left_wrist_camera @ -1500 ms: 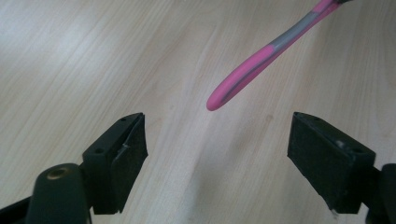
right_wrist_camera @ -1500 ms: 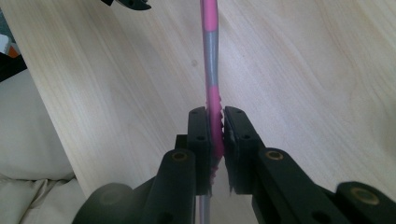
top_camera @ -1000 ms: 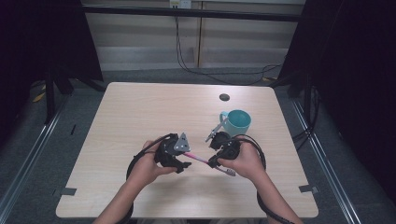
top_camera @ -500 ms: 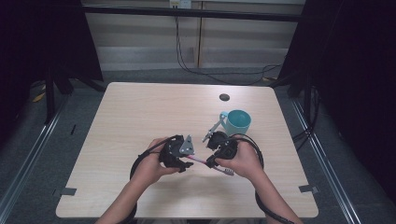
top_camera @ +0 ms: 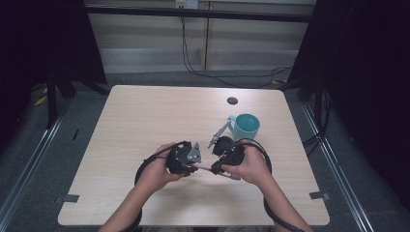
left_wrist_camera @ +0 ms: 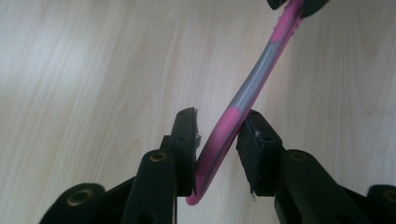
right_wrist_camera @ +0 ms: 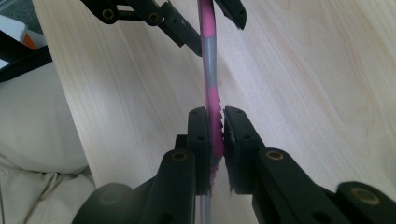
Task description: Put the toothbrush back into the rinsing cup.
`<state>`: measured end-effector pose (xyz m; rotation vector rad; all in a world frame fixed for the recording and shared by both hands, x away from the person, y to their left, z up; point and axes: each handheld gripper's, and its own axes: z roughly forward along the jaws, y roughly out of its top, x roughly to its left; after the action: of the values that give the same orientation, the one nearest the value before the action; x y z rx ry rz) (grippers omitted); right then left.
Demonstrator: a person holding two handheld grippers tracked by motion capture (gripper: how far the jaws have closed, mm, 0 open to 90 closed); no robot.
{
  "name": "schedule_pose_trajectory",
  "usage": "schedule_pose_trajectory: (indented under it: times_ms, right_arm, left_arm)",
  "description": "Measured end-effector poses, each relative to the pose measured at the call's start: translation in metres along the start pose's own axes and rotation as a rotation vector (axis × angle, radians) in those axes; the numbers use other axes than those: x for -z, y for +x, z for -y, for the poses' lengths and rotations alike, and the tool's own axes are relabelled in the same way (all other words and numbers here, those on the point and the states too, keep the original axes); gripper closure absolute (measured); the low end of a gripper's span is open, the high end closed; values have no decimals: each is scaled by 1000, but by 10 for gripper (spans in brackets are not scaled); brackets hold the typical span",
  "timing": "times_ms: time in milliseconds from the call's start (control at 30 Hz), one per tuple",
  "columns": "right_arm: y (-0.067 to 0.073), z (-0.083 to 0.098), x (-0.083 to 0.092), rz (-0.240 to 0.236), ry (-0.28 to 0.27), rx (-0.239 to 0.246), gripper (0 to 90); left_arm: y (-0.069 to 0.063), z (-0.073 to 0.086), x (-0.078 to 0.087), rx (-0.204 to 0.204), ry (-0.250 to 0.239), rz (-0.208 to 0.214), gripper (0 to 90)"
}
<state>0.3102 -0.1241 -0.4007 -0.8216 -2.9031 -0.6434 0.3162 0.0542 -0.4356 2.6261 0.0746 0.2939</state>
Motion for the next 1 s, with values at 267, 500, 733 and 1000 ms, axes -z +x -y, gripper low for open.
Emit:
schedule_pose_trajectory:
  times_ms: [267,500,733,1000]
  right_arm:
    - [1,1,1,18,-14,17,799]
    - [-4,1,8,96,-116,6,487]
    - [-14,7,24,128,-222,-73,422]
    - [-22,15,32,126,-258,-121,409]
  left_arm:
    - [-6,0,-4,-9,37,86,810]
    - [-3,1,-3,107,41,100,812]
    - [4,9,1,178,70,112,812]
    - [7,17,-2,262,102,142,811]
